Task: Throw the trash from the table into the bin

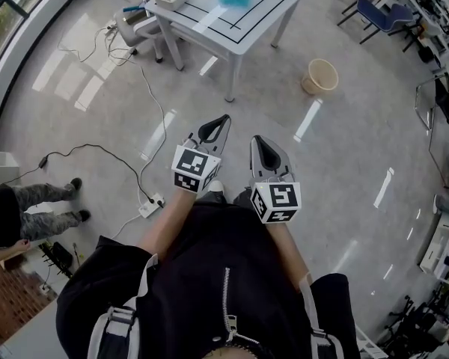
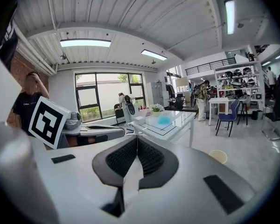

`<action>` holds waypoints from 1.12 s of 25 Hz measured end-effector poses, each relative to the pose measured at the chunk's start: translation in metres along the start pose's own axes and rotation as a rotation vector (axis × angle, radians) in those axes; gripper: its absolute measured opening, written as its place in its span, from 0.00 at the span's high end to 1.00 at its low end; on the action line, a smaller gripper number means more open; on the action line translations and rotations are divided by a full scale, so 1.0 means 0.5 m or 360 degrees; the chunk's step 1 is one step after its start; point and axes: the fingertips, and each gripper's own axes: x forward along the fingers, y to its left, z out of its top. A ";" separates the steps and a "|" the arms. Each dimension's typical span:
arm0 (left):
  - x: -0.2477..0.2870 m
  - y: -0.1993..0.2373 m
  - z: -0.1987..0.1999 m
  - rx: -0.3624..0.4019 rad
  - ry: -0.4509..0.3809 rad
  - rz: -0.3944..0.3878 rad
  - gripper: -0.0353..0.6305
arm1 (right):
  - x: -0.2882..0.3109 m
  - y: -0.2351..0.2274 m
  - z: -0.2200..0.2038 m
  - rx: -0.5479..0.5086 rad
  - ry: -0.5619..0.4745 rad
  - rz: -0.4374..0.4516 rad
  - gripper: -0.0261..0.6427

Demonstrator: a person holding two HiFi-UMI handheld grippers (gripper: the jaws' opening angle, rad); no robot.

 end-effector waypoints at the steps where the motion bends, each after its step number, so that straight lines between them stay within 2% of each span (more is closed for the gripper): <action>1: 0.007 0.007 0.006 -0.0001 -0.0001 -0.0002 0.94 | 0.010 -0.002 0.008 -0.0002 -0.0003 0.0002 0.95; 8: 0.054 0.037 0.013 -0.0018 0.0020 -0.0017 0.94 | 0.070 -0.022 0.028 0.0000 0.0019 0.0015 0.95; 15: 0.139 0.068 0.007 -0.0046 0.0067 -0.0003 0.94 | 0.151 -0.080 0.044 0.0004 0.0045 0.0057 0.95; 22: 0.262 0.116 0.039 -0.0054 0.0081 0.0072 0.94 | 0.251 -0.179 0.082 -0.0007 0.0066 0.0140 0.95; 28: 0.369 0.162 0.090 -0.0068 0.0076 0.0190 0.94 | 0.346 -0.257 0.131 -0.0037 0.0088 0.0284 0.95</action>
